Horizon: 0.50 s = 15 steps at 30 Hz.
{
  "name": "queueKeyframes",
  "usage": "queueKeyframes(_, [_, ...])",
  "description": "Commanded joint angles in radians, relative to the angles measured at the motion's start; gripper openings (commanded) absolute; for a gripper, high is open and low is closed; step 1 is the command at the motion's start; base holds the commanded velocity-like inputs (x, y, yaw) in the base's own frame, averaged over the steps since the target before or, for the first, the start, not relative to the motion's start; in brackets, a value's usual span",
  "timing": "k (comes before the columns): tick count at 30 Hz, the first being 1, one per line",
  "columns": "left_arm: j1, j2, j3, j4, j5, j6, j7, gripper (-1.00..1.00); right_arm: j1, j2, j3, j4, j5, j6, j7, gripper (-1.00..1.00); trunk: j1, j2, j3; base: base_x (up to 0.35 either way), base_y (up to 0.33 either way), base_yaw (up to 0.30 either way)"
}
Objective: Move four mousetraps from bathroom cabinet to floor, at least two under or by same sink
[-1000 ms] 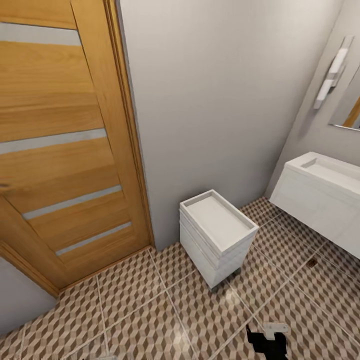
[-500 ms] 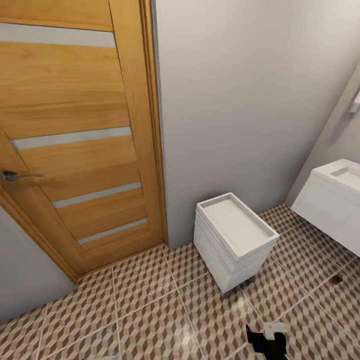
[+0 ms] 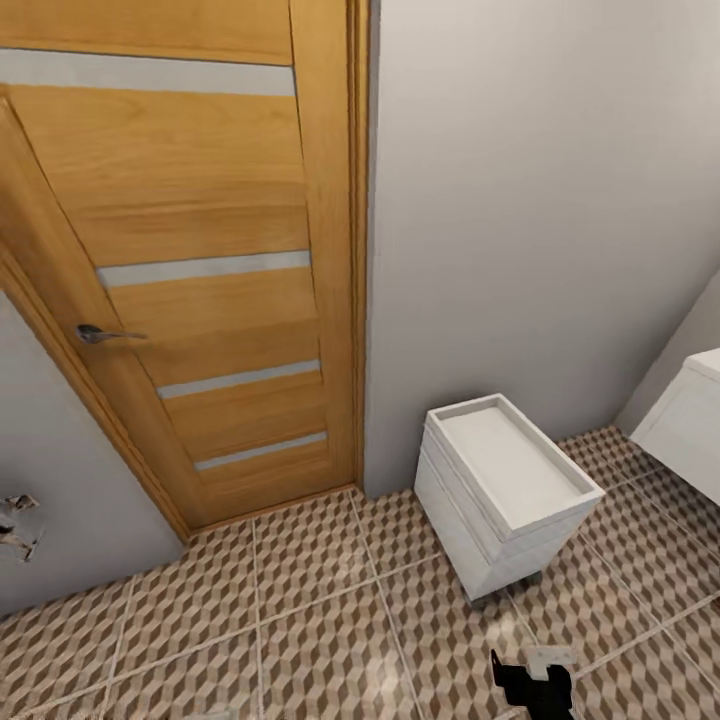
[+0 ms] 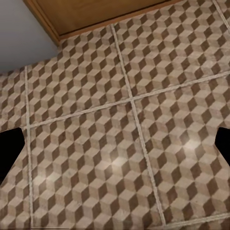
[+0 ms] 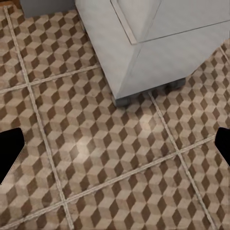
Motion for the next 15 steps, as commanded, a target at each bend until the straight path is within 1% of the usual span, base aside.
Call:
queueKeyframes(1, [-0.002,-0.001,-0.009,0.004,0.006,-0.005,0.002,1.0,-0.001,0.0,0.009,0.0,-0.01,-0.003,-0.002,1.0,0.001,-0.002,-0.002,0.0,0.0,0.25])
queueKeyframes(11, [-0.002,-0.003,-0.01,0.004,0.005,-0.005,0.001,1.0,-0.001,0.001,0.009,0.0,-0.01,-0.003,-0.002,1.0,0.001,-0.002,-0.002,0.0,0.0,0.25])
queueKeyframes(15, [-0.002,-0.015,-0.01,0.004,0.005,-0.004,0.0,1.0,-0.001,0.001,0.009,0.0,-0.01,-0.003,-0.001,1.0,0.001,-0.002,-0.002,0.0,0.0,0.25])
